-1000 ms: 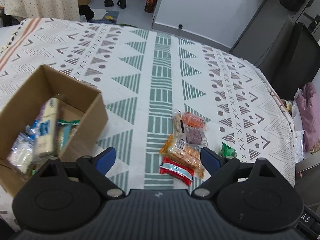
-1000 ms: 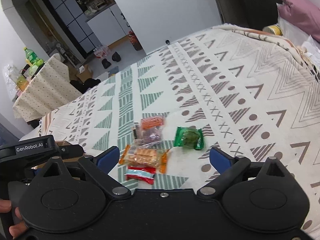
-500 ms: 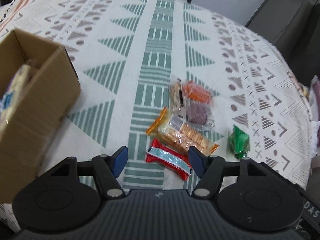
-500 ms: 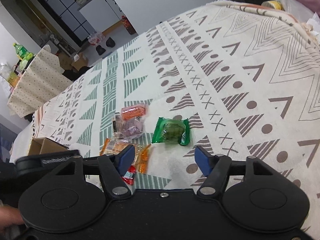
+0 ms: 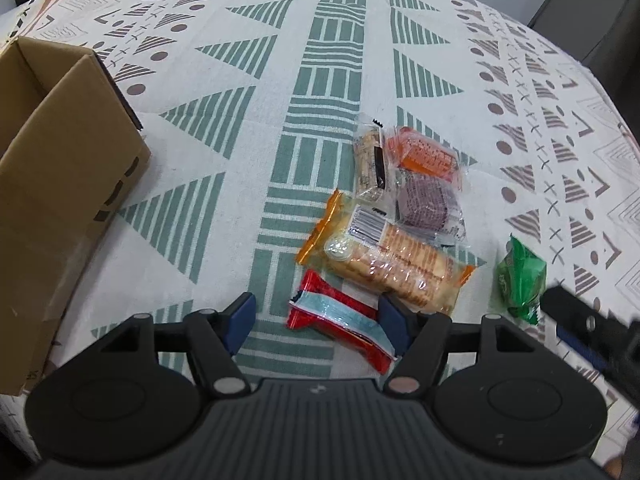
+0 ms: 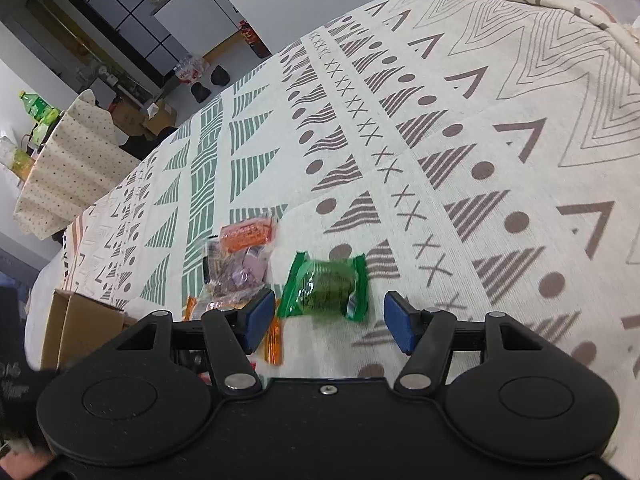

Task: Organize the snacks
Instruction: 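Grasp the red-and-blue bar with the left gripper while the right gripper grasps the green candy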

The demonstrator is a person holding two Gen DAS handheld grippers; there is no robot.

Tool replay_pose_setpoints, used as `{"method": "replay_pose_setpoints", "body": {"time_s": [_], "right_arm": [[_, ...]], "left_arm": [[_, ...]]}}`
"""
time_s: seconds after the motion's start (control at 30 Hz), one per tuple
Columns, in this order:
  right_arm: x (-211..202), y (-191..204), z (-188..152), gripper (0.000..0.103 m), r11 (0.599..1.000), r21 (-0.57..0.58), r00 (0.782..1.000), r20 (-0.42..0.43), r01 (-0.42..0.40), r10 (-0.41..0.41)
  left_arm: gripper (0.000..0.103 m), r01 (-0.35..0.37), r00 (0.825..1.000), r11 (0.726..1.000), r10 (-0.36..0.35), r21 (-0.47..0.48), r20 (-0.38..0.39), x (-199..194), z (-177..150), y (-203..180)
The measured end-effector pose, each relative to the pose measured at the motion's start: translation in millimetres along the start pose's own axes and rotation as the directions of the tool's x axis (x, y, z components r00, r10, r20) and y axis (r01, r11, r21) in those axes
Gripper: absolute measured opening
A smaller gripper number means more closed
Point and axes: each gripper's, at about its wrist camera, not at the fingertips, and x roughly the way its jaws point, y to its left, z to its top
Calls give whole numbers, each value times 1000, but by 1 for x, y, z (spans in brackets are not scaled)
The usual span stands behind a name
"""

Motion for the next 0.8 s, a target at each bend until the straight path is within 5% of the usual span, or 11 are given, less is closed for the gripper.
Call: {"method": "replay_pose_setpoints", "body": {"time_s": [0.27,0.47,0.8], "right_arm": [[22,2,5,59,1000,11,1000,-24,0,1],[21,-3,-3,37,1000,20,999,-45,2,-1],[1,-2,-23,36,1000,-5,998,-64,23,-23]], "left_arm": [[68,-45,999,999,45,12,-12,-6,0,14],[68,-64,998,998,63,-14,-27,-7,-1,23],[66,-67,996,998,66,-6,-53,-10,-18,28]]}}
